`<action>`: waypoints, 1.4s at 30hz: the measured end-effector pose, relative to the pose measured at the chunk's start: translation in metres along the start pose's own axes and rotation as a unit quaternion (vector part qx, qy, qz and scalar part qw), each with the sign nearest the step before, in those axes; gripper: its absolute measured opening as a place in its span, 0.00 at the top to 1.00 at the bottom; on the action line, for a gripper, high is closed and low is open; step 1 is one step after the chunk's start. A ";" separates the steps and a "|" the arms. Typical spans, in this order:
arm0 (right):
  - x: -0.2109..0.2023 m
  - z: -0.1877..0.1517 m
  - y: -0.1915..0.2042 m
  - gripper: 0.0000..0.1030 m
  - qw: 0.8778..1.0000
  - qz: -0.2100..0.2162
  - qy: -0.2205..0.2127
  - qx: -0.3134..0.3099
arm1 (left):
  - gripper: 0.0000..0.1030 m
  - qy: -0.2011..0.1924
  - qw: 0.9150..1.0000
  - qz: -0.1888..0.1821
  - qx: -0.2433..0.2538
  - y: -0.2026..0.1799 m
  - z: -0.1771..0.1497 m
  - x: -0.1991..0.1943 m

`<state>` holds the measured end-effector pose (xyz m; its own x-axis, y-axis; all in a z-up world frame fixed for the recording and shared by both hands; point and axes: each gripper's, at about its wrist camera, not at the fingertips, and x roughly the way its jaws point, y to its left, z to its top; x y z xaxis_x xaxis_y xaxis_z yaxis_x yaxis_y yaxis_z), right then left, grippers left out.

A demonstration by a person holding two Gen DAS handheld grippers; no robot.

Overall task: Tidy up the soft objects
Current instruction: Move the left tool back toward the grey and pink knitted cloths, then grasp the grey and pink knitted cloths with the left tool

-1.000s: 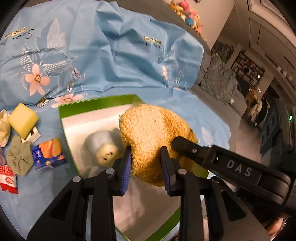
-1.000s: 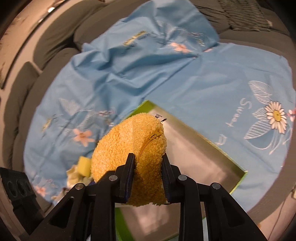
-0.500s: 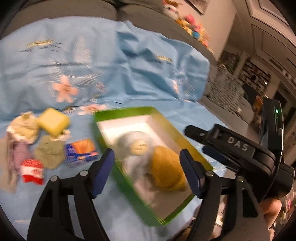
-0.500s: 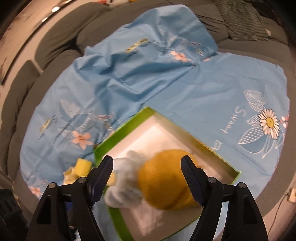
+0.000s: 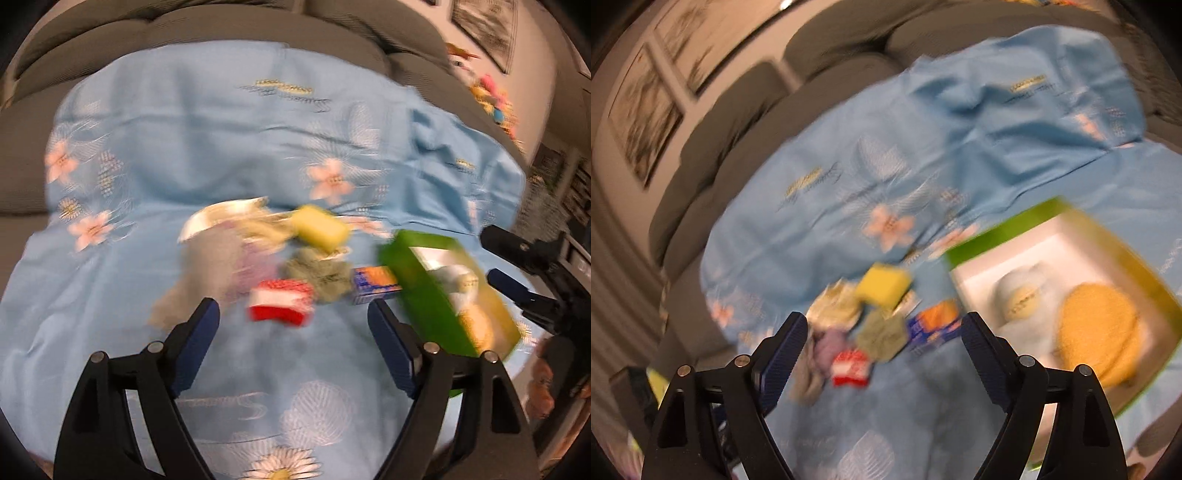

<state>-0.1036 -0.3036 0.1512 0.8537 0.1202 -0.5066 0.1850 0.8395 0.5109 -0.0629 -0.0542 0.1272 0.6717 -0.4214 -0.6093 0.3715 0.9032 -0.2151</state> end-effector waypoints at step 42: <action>0.085 -0.105 0.141 0.92 0.977 -0.034 0.058 -0.202 | 0.21 0.033 0.981 0.012 -0.193 0.142 -0.029 0.008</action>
<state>-0.0560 -0.1190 0.1069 0.7811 0.0960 -0.6169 0.0129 0.9854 0.1697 -0.0231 0.0727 0.0698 0.6291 -0.4044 -0.6639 0.0770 0.8823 -0.4644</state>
